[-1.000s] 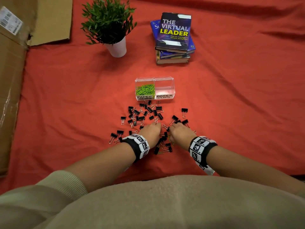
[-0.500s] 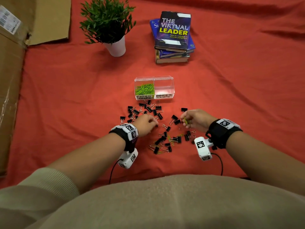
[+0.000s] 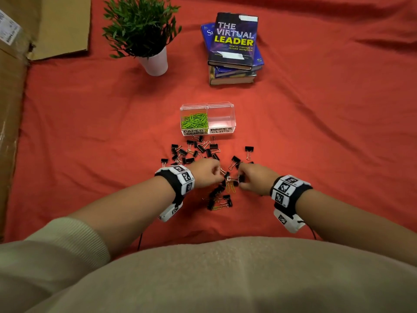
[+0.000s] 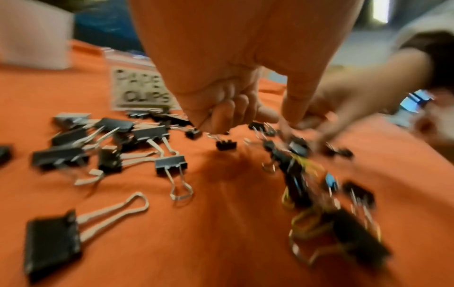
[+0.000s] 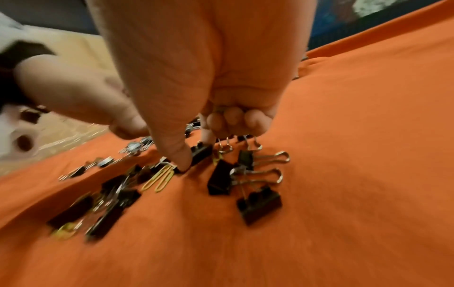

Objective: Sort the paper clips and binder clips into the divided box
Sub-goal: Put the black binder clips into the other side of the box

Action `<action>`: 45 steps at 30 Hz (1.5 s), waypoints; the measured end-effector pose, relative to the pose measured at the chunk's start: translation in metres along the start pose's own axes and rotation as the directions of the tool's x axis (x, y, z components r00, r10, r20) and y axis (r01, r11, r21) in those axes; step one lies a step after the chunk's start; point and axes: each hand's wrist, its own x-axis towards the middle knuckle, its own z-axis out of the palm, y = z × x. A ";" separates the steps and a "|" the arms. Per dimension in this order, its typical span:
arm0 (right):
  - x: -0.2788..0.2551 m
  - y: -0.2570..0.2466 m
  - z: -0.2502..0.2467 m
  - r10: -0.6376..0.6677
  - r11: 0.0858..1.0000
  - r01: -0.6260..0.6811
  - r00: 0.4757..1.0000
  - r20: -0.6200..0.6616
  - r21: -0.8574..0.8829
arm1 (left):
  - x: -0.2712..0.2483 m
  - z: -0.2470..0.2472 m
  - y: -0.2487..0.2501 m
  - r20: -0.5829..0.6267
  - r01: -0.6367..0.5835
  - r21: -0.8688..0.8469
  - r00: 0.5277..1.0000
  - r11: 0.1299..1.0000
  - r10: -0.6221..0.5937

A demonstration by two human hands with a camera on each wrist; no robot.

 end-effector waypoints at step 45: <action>0.004 -0.025 0.009 0.204 0.976 -0.212 0.971 0.126 0.048 | -0.007 -0.014 -0.004 -0.132 0.070 -0.166 0.987 0.984 -0.093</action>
